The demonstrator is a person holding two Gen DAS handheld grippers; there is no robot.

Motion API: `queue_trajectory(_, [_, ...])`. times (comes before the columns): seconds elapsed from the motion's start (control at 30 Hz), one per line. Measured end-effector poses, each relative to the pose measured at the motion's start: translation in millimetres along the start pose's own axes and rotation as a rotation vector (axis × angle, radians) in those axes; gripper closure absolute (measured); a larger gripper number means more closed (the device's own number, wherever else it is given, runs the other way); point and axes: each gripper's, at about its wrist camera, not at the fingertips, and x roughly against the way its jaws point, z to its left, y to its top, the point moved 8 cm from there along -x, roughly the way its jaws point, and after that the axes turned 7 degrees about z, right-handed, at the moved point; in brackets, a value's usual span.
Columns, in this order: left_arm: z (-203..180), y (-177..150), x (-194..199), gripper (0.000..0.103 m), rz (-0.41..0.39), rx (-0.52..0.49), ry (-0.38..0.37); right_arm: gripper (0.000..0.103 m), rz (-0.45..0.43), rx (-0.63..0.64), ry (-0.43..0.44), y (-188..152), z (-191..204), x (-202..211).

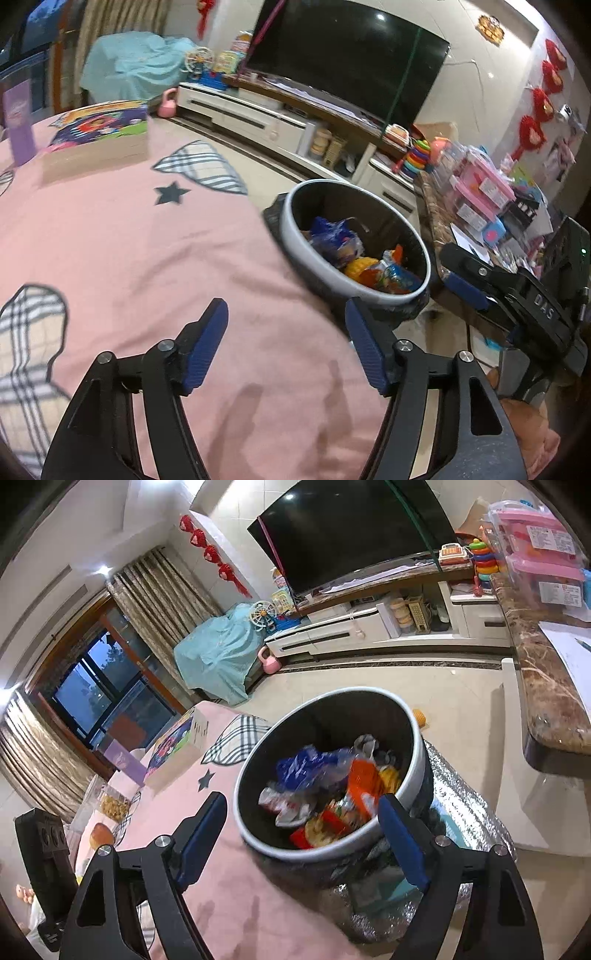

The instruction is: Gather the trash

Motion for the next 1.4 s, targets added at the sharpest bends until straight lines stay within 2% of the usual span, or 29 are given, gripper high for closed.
queue_trajectory(0.27, [28, -35, 36, 0.021, -0.069, 0.032, 0.061, 0.006, -0.057, 0.086, -0.073, -34, 26, 20])
queue_trajectory(0.53, [40, -62, 70, 0.015, -0.173, 0.026, 0.113, 0.001, -0.108, 0.163, -0.186, -65, 42, 34])
queue_trajectory(0.63, [38, -69, 87, 0.012, -0.239, -0.003, 0.154, 0.001, -0.124, 0.173, -0.207, -73, 44, 41])
queue_trajectory(0.73, [32, -69, 112, 0.005, -0.338, -0.039, 0.207, 0.001, -0.159, 0.191, -0.215, -76, 50, 53])
queue_trajectory(0.87, [28, -67, 135, 0.000, -0.423, -0.056, 0.230, 0.000, -0.246, 0.212, -0.171, -70, 67, 82])
queue_trajectory(0.97, [32, -69, 142, 0.000, -0.433, -0.048, 0.245, 0.000, -0.324, 0.234, -0.190, -68, 74, 101])
queue_trajectory(1.03, [35, -72, 145, 0.000, -0.440, -0.042, 0.270, 0.000, -0.342, 0.251, -0.221, -69, 75, 103])
queue_trajectory(1.13, [40, -77, 145, 0.000, -0.437, -0.037, 0.306, 0.000, -0.363, 0.256, -0.209, -77, 74, 100])
queue_trajectory(1.4, [47, -85, 151, 0.000, -0.471, -0.050, 0.377, 0.000, -0.355, 0.257, -0.195, -94, 70, 91])
